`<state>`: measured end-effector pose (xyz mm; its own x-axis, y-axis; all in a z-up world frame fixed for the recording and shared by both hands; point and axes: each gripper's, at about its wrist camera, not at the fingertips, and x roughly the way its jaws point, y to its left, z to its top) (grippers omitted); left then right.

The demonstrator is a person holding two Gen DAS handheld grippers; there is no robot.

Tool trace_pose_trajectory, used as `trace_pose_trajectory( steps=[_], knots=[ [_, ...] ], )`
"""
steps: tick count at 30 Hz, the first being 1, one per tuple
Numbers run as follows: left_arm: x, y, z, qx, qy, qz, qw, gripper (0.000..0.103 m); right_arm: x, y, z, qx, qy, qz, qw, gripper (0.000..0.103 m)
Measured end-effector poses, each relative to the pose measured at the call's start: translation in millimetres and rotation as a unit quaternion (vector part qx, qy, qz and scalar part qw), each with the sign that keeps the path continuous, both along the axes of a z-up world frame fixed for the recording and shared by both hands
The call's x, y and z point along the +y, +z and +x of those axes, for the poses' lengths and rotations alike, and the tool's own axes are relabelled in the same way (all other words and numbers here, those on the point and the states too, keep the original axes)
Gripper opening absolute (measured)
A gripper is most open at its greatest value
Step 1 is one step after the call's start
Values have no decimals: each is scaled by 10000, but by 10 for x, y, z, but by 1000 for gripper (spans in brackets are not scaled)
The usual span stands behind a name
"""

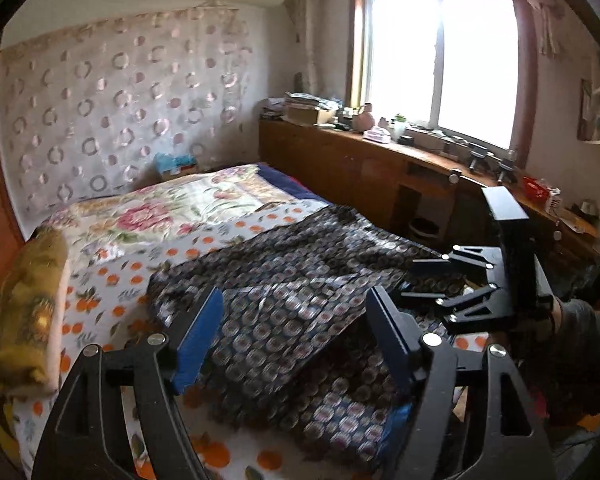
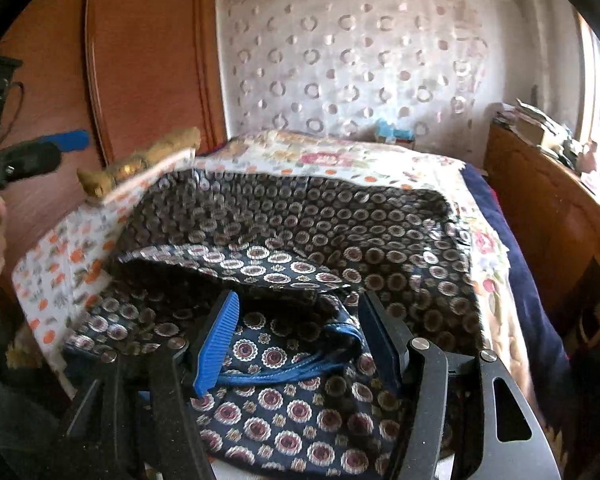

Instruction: Fold small clothes

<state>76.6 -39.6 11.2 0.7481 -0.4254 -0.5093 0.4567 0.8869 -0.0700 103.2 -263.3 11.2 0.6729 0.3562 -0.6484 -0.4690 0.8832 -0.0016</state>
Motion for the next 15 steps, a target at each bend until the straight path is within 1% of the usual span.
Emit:
trace_pose_trajectory(
  steps=[5, 9, 12, 13, 14, 15],
  knots=[
    [168, -166, -48, 138, 161, -37, 9998, 75, 159, -174, 370, 355, 39, -543, 9979, 64],
    [254, -265, -67, 227, 260, -80, 9994, 75, 333, -160, 570, 333, 135, -813, 9960, 64],
    [301, -314, -82, 263, 327, -84, 9991, 75, 433, -146, 676, 287, 234, -885, 9954, 64],
    [317, -321, -88, 275, 337, -96, 9990, 75, 460, -142, 699, 289, 303, -831, 9957, 56],
    [327, -331, -96, 283, 348, -111, 9989, 75, 470, -148, 678, 331, 401, -750, 9958, 35],
    [344, -344, -104, 293, 368, -133, 9988, 75, 482, -139, 667, 325, 463, -692, 9960, 22]
  ],
)
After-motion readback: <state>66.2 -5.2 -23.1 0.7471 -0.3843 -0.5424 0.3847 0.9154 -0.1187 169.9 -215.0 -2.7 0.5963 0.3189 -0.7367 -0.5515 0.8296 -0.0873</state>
